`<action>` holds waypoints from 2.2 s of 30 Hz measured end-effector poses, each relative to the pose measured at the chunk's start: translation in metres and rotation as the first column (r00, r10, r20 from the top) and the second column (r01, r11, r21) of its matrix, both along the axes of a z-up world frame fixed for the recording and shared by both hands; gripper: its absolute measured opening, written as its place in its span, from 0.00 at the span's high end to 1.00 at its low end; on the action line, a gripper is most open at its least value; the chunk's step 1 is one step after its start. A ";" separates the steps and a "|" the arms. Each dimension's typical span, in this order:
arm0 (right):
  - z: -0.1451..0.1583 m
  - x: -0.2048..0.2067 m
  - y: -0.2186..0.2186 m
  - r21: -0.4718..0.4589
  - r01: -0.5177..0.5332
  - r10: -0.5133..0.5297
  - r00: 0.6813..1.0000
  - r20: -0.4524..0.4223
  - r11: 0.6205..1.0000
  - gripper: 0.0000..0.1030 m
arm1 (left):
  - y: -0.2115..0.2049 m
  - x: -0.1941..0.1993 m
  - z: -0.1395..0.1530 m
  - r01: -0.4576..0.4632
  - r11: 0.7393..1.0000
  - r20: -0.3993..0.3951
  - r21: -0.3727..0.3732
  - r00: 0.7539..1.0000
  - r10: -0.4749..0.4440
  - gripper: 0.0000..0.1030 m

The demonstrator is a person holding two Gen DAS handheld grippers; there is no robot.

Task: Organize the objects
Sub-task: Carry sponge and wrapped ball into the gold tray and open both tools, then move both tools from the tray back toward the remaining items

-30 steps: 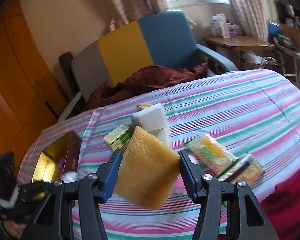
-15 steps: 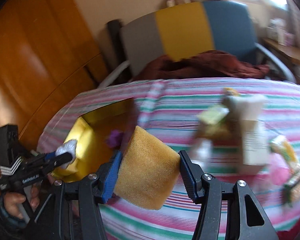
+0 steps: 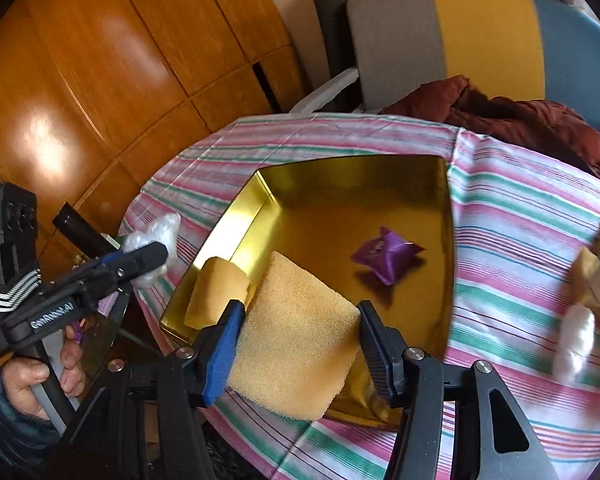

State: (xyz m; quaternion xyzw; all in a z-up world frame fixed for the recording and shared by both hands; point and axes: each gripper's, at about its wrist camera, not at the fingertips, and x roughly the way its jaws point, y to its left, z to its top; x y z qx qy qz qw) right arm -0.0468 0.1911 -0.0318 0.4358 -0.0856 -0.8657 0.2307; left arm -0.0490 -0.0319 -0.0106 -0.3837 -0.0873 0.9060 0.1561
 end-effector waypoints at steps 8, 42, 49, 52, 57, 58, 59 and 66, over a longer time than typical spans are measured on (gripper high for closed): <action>-0.018 -0.012 -0.028 0.006 -0.027 0.027 0.998 0.059 1.000 0.43 | 0.003 -0.023 0.000 0.006 1.000 -0.003 0.003 1.000 -0.006 0.58; -0.026 0.011 -0.051 0.067 -0.009 0.008 1.000 0.028 0.998 0.00 | 0.003 0.000 0.002 -0.164 0.981 -0.027 -0.105 0.986 0.162 0.40; -0.017 0.019 -0.044 0.143 0.055 -0.050 0.998 -0.043 0.988 0.00 | 0.005 0.016 0.000 -0.213 0.964 -0.054 -0.158 0.977 0.207 0.40; -0.015 0.022 -0.040 0.159 0.075 -0.067 0.996 -0.060 0.984 0.00 | 0.007 0.020 -0.001 -0.208 0.963 -0.058 -0.174 0.978 0.201 0.40; -0.011 0.025 -0.033 0.173 0.113 -0.100 0.992 -0.081 0.979 0.00 | 0.014 0.028 -0.001 -0.188 0.964 -0.066 -0.187 0.982 0.178 0.40; -0.011 0.026 -0.031 0.173 0.119 -0.106 0.991 -0.083 0.978 0.00 | 0.016 0.029 0.000 -0.182 0.965 -0.067 -0.187 0.983 0.172 0.40; -0.010 0.026 -0.030 0.173 0.124 -0.110 0.990 -0.086 0.977 0.00 | 0.017 0.030 0.000 -0.176 0.966 -0.070 -0.190 0.984 0.166 0.40; -0.005 0.031 -0.017 0.173 0.164 -0.148 0.984 -0.100 0.971 0.00 | 0.030 0.034 0.003 -0.137 0.971 -0.074 -0.198 0.989 0.124 0.40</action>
